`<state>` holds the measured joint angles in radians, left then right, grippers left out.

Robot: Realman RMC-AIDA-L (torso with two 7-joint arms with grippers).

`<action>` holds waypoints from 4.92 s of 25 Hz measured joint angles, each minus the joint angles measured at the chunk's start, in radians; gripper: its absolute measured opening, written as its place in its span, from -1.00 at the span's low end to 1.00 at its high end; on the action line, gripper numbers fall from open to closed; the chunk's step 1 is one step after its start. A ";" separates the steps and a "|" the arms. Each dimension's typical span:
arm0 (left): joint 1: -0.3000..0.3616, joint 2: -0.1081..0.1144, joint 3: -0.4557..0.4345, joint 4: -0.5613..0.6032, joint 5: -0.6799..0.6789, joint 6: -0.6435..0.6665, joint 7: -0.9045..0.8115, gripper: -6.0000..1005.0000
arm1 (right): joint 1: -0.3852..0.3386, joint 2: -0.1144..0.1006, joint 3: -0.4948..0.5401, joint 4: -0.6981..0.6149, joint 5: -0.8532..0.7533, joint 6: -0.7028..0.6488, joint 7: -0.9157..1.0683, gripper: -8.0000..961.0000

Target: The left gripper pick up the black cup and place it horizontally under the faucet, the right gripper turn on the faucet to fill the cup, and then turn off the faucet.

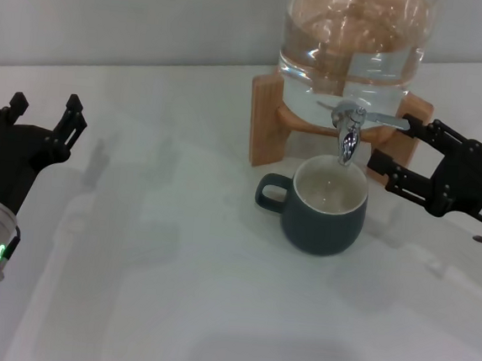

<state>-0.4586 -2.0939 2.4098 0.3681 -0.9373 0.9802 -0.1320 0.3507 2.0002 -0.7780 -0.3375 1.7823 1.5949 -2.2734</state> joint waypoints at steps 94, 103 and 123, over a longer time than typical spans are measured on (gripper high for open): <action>-0.010 0.000 0.004 0.002 0.006 -0.027 0.000 0.59 | -0.022 -0.003 -0.039 -0.001 -0.028 0.134 0.015 0.68; -0.010 0.000 0.008 -0.003 0.001 -0.033 0.000 0.59 | -0.017 0.000 -0.034 -0.002 -0.031 0.097 0.011 0.68; -0.011 0.000 0.006 0.000 0.001 -0.031 0.000 0.59 | -0.019 0.000 -0.027 0.000 -0.020 0.077 0.015 0.68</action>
<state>-0.4694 -2.0939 2.4160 0.3681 -0.9364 0.9496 -0.1319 0.3316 2.0003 -0.8055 -0.3375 1.7625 1.6719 -2.2585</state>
